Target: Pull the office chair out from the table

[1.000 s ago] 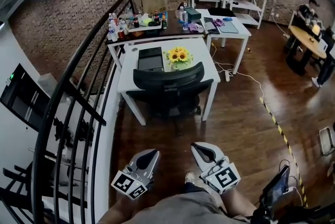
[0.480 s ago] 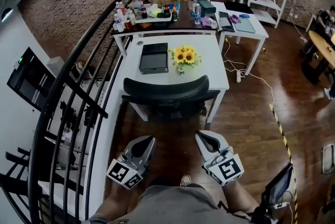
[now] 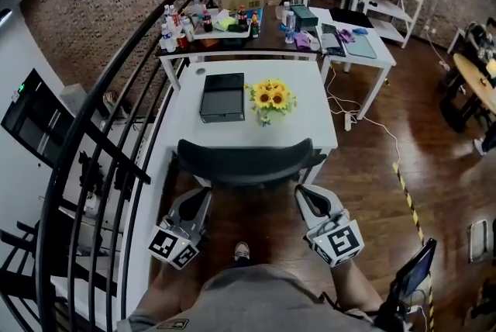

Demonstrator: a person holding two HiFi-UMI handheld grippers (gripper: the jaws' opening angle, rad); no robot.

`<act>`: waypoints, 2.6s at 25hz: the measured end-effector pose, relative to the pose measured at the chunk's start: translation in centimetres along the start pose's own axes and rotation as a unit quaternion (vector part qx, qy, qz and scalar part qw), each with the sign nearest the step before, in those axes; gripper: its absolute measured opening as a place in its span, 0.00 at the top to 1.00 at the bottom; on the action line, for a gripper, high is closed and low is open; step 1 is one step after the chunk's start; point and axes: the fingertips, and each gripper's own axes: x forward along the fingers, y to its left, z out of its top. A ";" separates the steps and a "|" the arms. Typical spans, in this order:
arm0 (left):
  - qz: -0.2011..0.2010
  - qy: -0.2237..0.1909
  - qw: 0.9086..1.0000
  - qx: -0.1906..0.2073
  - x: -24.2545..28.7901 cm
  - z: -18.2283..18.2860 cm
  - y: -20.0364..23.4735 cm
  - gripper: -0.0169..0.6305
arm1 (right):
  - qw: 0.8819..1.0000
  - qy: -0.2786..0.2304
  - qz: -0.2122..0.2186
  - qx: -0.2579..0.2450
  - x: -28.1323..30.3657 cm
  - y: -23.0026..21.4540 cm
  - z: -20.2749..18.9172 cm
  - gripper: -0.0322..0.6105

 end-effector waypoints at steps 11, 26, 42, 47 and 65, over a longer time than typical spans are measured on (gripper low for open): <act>0.040 0.017 0.997 0.058 -0.4 -0.1 8.0 0.97 | 0.998 0.018 -0.056 -0.028 1.9 -6.0 -0.5 0.93; -0.080 0.079 0.985 0.127 1.4 -1.2 12.0 0.53 | 0.990 0.076 0.036 -0.116 5.4 -7.7 -1.1 0.49; -0.234 0.111 0.951 0.169 9.5 -1.7 8.4 0.52 | 0.972 0.107 0.161 -0.134 10.7 -6.2 -1.9 0.47; -0.243 0.107 0.952 0.153 9.5 -1.9 8.2 0.56 | 0.973 0.109 0.159 -0.131 10.9 -5.7 -1.9 0.50; -0.256 0.113 0.950 0.134 7.0 -1.0 6.3 0.59 | 0.970 0.114 0.173 -0.127 8.6 -3.2 -1.7 0.56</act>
